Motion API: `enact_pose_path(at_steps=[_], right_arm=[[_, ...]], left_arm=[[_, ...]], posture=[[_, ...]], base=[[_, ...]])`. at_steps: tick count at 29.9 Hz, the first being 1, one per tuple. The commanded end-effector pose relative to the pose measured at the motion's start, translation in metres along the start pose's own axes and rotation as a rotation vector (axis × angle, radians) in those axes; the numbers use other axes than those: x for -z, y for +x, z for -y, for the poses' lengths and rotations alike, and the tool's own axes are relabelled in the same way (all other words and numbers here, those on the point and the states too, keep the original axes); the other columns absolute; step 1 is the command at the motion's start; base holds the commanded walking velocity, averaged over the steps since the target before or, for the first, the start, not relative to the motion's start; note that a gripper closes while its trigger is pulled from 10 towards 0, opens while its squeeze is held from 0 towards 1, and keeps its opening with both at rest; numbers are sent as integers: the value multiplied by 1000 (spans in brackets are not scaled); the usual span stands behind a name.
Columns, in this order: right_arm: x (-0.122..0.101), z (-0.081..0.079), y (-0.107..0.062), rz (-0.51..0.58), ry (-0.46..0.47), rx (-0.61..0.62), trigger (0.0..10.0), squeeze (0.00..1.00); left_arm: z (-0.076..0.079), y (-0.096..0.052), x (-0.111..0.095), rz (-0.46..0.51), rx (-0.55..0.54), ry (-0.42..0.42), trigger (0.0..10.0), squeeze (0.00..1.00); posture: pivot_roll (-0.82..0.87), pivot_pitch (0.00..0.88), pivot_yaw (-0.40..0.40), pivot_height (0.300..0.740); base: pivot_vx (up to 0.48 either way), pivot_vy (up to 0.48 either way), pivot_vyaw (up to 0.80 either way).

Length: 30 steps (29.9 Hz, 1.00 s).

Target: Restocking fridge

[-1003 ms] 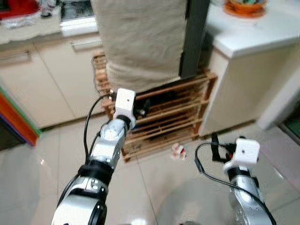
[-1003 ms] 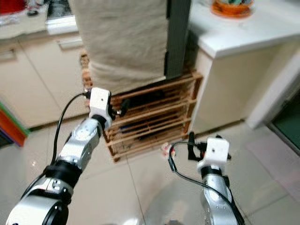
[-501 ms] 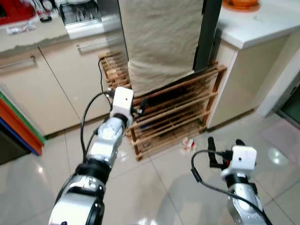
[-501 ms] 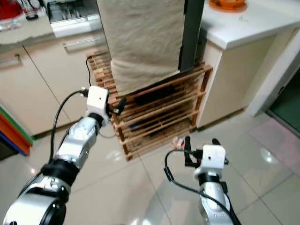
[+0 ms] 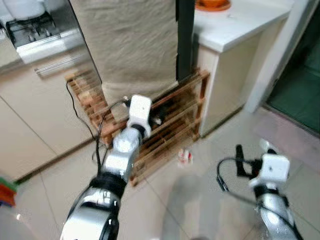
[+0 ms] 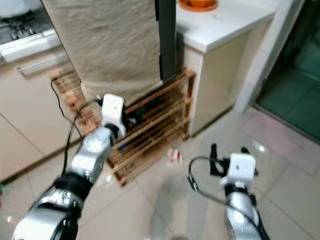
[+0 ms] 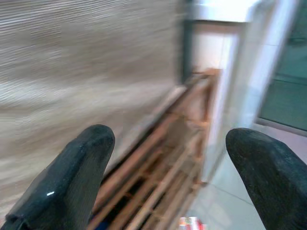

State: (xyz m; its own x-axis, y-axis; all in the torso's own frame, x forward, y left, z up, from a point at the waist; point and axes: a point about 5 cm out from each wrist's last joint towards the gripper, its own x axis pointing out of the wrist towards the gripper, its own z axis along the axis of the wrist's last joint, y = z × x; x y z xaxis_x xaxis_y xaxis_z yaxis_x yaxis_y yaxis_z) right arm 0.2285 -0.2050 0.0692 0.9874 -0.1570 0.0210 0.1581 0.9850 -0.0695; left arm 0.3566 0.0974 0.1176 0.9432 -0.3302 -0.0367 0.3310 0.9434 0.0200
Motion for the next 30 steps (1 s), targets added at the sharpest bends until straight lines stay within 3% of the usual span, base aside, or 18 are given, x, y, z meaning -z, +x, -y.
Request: enact_pose_path(at_steps=[1,8,12,16,19,23,30], right_arm=[[4,-8,0,-14,12,-29,10000,0],[6,-7,1,-14,8,-31,10000,0],[7,-7,1,-17,9,-45,10000,0],[6,-5,1,-7,12,-37,10000,0],[1,-3,5,22,14,-12,10000,0],[-3,-3,9,37,23,-7,10000,0],[-6,-2,14,43,12,8,10000,0]], left_arm=[[-19,-8,5,-4,-45,-7,10000,0],[-12,-14,2,58,21,37,10000,0],[0,-23,12,42,105,-13,10000,0],[-6,-23,14,21,58,16,10000,0],[-17,-15,-1,70,10,17,10000,0],[-23,-14,-6,87,-1,-10,10000,0],[-18,-12,-9,96,9,46,10000,0]], posture=[[-103,37,71,740],[-97,23,70,740],[-97,11,69,740],[-96,6,72,740],[-95,9,75,740],[-99,13,77,740],[-103,21,78,740]], base=[[0,480,-681],[0,477,-412],[0,111,0],[0,0,0],[0,0,0],[0,324,0],[0,480,-643]])
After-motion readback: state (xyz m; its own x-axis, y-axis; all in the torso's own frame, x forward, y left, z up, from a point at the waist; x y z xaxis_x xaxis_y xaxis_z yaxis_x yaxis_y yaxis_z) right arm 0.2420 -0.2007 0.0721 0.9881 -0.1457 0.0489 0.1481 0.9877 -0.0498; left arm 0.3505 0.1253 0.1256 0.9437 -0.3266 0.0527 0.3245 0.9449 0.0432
